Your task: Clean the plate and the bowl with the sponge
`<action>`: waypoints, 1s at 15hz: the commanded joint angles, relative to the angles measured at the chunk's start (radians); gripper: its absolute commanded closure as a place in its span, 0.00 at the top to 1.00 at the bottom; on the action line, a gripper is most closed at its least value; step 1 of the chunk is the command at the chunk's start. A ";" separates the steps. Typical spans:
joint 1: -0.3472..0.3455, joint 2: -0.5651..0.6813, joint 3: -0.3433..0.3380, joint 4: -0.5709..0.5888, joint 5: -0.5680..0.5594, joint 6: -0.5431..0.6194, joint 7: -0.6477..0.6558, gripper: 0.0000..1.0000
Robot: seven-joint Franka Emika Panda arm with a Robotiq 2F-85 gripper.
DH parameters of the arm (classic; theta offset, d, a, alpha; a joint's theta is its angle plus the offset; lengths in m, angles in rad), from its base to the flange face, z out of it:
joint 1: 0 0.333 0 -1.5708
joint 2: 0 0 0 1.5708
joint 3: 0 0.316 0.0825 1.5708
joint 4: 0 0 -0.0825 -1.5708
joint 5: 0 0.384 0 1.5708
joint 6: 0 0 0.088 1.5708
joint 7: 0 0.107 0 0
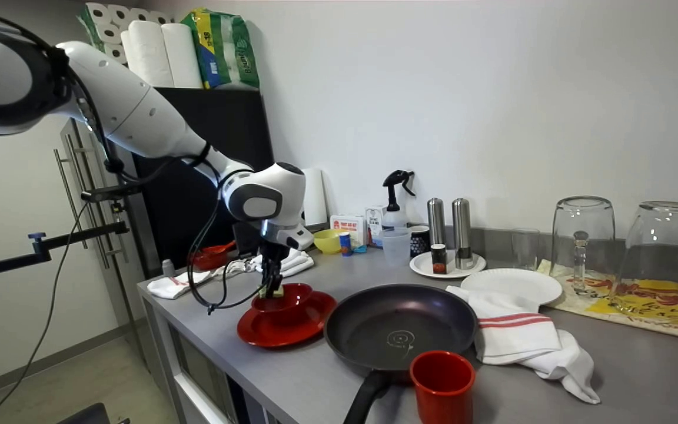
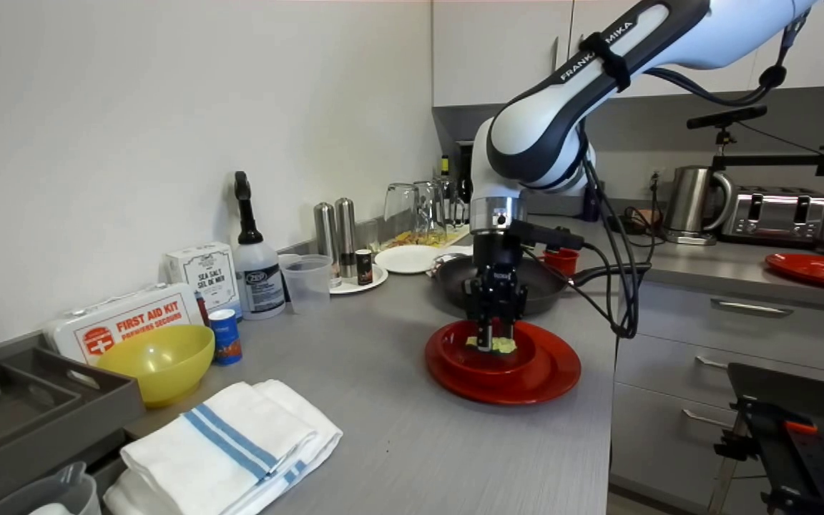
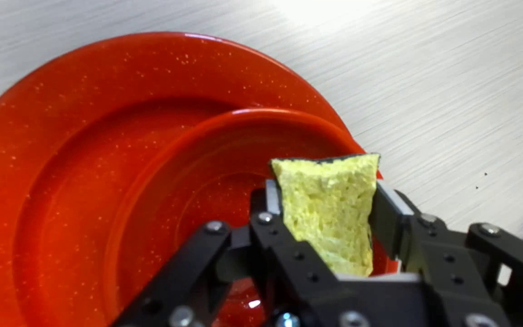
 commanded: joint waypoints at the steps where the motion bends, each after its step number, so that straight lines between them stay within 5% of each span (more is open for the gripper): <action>1: -0.008 0.005 -0.008 0.000 0.042 -0.059 -0.016 0.25; 15: 0.002 0.063 -0.033 -0.013 0.014 -0.065 0.005 0.25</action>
